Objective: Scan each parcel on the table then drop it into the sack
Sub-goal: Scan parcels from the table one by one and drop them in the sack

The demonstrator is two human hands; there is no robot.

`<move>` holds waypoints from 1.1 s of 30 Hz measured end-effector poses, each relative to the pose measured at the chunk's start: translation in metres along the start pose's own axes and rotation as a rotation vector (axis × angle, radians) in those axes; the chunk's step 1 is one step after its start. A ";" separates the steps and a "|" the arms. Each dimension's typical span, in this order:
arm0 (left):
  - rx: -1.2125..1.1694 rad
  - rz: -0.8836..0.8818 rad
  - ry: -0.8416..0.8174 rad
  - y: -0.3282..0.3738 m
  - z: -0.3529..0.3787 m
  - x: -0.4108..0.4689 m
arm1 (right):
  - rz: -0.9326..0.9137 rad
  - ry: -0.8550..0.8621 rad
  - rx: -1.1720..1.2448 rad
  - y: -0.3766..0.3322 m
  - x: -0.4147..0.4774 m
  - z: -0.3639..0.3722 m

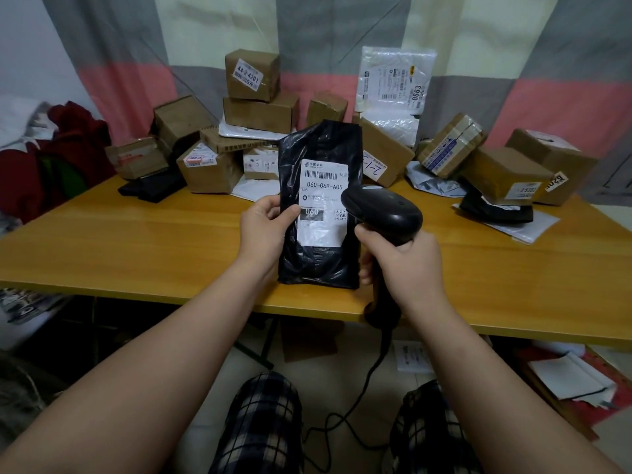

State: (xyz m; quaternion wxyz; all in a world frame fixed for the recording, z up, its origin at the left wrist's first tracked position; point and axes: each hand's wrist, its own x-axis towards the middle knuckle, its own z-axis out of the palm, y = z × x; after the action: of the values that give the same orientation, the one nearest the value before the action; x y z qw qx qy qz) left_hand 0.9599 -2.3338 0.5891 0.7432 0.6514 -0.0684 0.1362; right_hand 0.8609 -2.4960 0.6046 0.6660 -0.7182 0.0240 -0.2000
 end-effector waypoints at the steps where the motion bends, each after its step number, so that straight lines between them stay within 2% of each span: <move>1: 0.000 0.003 0.001 0.001 0.000 -0.001 | 0.001 0.000 0.001 -0.001 0.000 0.000; 10: -0.011 0.001 -0.002 0.008 0.001 -0.008 | -0.040 -0.024 0.000 -0.004 -0.007 0.000; 16: -0.076 0.033 0.077 0.023 -0.022 -0.032 | -0.030 -0.111 0.058 0.002 -0.015 0.011; 23: -0.128 0.060 0.375 0.039 -0.111 -0.090 | -0.004 -0.421 0.015 0.009 -0.042 0.084; 30: 0.135 0.093 0.750 0.049 -0.241 -0.175 | -0.085 -0.870 -0.124 0.022 -0.096 0.190; 33: 0.244 0.082 0.940 0.050 -0.296 -0.223 | -0.049 -1.012 -0.164 0.031 -0.124 0.235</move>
State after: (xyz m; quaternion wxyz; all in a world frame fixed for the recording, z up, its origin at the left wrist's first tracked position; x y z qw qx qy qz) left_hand 0.7106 -2.0611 0.5324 0.6060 0.5986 0.2656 0.4516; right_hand 0.8294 -2.2393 0.5352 0.5309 -0.7753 -0.3025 0.1597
